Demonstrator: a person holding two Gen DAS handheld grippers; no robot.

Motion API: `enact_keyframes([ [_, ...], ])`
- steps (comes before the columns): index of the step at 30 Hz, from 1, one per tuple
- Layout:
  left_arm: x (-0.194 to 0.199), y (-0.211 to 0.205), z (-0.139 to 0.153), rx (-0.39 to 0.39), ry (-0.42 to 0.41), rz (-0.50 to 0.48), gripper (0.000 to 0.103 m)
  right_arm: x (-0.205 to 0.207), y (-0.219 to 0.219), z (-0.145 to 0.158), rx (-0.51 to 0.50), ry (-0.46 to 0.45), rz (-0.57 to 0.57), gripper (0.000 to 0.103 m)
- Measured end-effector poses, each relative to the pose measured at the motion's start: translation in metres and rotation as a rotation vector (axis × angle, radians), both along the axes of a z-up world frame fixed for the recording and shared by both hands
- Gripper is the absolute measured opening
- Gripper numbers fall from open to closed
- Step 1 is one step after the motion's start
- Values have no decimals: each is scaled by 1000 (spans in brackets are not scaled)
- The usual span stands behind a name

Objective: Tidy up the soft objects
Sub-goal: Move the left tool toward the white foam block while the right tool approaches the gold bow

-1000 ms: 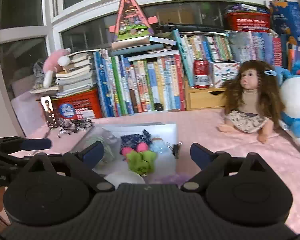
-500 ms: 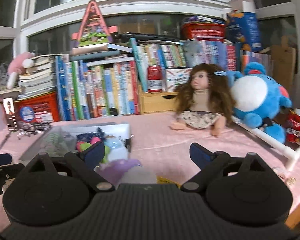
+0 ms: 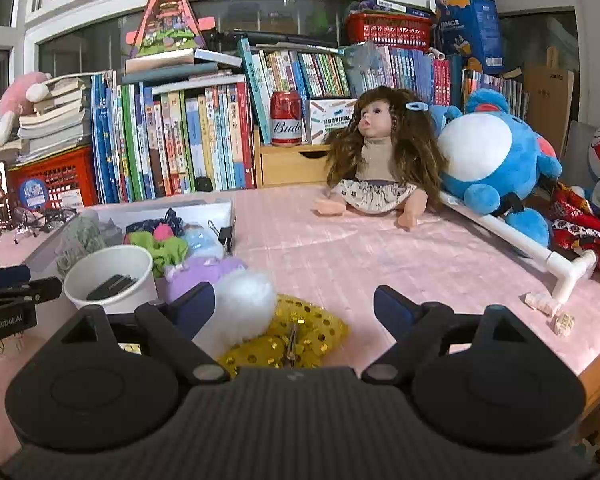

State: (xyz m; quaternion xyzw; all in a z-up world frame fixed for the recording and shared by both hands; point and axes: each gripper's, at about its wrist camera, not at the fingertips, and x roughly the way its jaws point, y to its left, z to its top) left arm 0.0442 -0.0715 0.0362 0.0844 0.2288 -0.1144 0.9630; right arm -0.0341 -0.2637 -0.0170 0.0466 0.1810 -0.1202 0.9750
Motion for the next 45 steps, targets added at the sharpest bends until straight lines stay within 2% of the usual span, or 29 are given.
enact_keyframes([
  [4,-2,-5,-3,17,8,-21,42,1,0,-4,8,6,0,92],
  [10,-4,-15,-7,67,-5,6,42,3,-1,-7,7,13,7,92],
  [17,-12,-20,-10,81,3,-8,49,4,-5,-10,13,23,-1,92],
  [21,-11,-22,-9,107,-25,30,49,6,-5,-11,12,24,-1,92],
  [24,-17,-20,-6,105,-54,9,49,6,-5,-11,13,25,-3,92],
  [27,-21,-23,-7,137,-76,0,49,8,-6,-12,17,27,-1,92],
  [29,-18,-27,-11,151,-65,10,48,10,-5,-13,19,30,1,92],
  [32,-11,-28,-17,130,-9,30,48,10,-5,-14,13,31,7,92],
  [36,-9,-34,-19,147,-31,62,48,11,-6,-15,15,34,12,92],
  [45,-38,-37,-25,149,7,-5,54,9,-9,-18,29,35,4,92],
])
